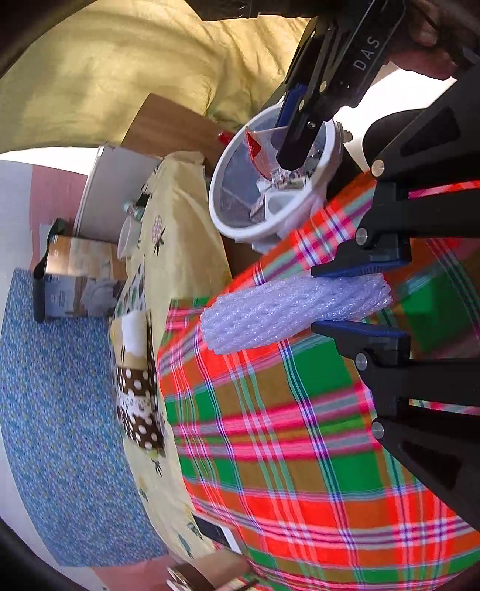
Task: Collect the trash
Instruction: 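Carry the foam sleeve and plastic cup over the white bin with both tools, then open both tools to drop the foam sleeve and plastic cup into the bin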
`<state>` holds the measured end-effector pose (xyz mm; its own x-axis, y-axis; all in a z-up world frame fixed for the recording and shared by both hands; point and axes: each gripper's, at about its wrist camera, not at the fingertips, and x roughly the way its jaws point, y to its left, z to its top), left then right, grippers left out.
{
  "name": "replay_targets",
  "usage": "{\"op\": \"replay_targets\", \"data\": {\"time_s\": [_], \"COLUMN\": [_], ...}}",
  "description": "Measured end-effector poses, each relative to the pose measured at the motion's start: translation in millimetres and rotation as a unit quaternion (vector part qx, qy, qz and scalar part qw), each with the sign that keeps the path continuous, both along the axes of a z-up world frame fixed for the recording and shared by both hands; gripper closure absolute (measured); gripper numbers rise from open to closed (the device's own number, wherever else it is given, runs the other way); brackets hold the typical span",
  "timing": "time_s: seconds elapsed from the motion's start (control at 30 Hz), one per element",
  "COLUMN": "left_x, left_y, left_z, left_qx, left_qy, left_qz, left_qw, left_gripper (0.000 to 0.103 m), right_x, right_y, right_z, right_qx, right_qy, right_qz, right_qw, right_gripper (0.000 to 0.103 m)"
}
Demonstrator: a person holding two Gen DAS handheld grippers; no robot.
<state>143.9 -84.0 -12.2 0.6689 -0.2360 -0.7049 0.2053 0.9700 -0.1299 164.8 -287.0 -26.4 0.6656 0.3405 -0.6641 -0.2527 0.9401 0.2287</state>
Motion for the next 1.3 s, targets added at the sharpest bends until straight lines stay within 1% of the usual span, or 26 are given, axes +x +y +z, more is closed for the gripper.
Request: {"op": "replay_targets", "data": {"time_s": [0.33,0.63,0.77,1.07,1.3], "left_x": [21.6,42.2,52.9,69.4,75.3], "left_y": [-52.2,-90.0,-105.1,-122.9,-128.8], "left_z": [-2.3,-6.3,-12.4,-25.1,-27.9], "left_qx": [0.0,-0.006,-0.007,-0.014,-0.026], "left_qy": [0.003,0.007,0.014,0.028,0.028], "left_qz": [-0.062,-0.107,-0.124,-0.151,-0.16], "left_qw": [0.9981,0.9942,0.9921,0.9881,0.9863], "left_gripper": [0.08,0.08,0.08,0.079,0.072], "right_x": [3.2,15.4,21.8,36.8,37.9], "right_y": [-44.2,-68.4,-73.8,-81.9,-88.0], "right_z": [-5.1,-15.3,-18.2,-30.1,-31.0], "right_qx": [-0.003,-0.009,-0.012,-0.024,-0.024], "right_qy": [0.006,0.025,0.031,0.047,0.045], "right_qz": [-0.059,-0.085,-0.089,-0.096,-0.103], "right_qw": [0.998,0.996,0.996,0.994,0.993], "right_gripper": [0.068,0.068,0.068,0.067,0.067]}}
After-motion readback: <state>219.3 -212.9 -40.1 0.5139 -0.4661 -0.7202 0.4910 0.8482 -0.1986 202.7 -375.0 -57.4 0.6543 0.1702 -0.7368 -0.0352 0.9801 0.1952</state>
